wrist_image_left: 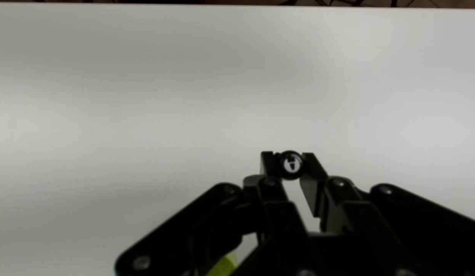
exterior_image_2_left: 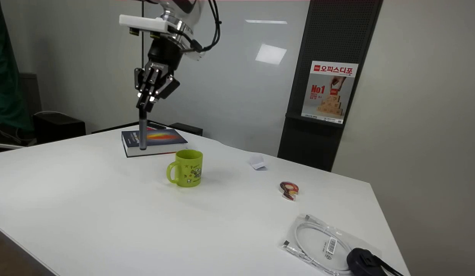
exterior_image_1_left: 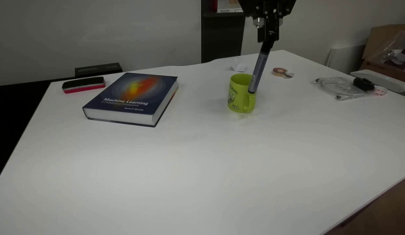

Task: Put the marker in the mug on the table

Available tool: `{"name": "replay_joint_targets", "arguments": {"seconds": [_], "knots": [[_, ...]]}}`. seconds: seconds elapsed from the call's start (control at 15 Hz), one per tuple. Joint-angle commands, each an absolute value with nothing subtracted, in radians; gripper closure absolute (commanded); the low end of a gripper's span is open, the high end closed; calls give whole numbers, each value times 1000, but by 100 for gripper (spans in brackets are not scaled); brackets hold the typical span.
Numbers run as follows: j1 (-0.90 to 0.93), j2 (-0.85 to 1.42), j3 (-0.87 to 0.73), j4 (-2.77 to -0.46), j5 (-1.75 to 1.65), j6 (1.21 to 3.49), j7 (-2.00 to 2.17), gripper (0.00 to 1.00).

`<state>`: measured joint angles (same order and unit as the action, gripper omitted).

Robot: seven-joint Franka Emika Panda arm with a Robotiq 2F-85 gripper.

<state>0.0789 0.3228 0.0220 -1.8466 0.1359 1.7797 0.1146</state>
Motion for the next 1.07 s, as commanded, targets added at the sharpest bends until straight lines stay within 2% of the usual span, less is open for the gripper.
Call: {"name": "replay_joint_targets", "arguments": {"seconds": [0.0,0.27,1.0], "knots": [[59,475,35,-1627,198,1541,145,95],[62,629,40,-1501,260,1407,159,95],[48,894,40,-1299,318,1432,160,95]]}}
